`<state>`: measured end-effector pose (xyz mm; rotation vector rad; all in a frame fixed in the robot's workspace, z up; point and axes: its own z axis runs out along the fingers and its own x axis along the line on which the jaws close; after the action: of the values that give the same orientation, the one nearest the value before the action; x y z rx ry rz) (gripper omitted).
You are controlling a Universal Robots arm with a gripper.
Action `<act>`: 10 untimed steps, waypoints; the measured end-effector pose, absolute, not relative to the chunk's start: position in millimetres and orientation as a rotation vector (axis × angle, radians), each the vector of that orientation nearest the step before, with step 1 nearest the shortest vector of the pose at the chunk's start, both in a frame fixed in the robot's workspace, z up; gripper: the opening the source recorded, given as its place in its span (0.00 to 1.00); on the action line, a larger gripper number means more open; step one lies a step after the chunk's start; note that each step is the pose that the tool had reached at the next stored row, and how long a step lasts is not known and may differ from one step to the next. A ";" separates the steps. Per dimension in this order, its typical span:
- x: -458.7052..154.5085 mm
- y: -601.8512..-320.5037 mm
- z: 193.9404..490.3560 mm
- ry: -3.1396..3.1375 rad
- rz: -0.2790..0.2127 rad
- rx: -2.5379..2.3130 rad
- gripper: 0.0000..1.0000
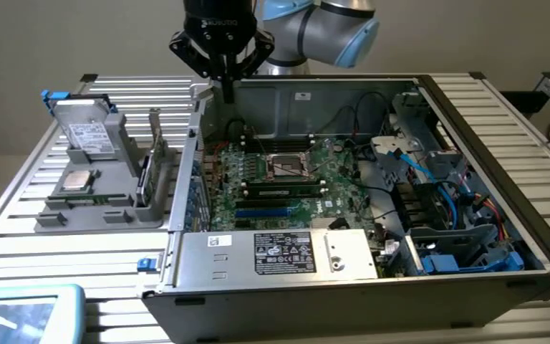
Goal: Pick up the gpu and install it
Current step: 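Reach for the gpu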
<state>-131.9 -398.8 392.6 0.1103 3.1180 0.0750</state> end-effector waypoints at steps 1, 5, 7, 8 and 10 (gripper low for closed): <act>-134.4 -398.8 392.6 3.118 0.075 0.110 0.11; -150.4 -398.9 392.6 3.118 0.075 0.110 0.11; -159.5 -398.9 392.5 3.118 0.075 0.110 0.11; -164.2 -398.9 392.5 3.118 0.075 0.110 0.11; -172.9 -398.9 392.4 3.118 0.075 0.111 0.11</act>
<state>-172.9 -398.9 392.4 0.1105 3.1180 0.0750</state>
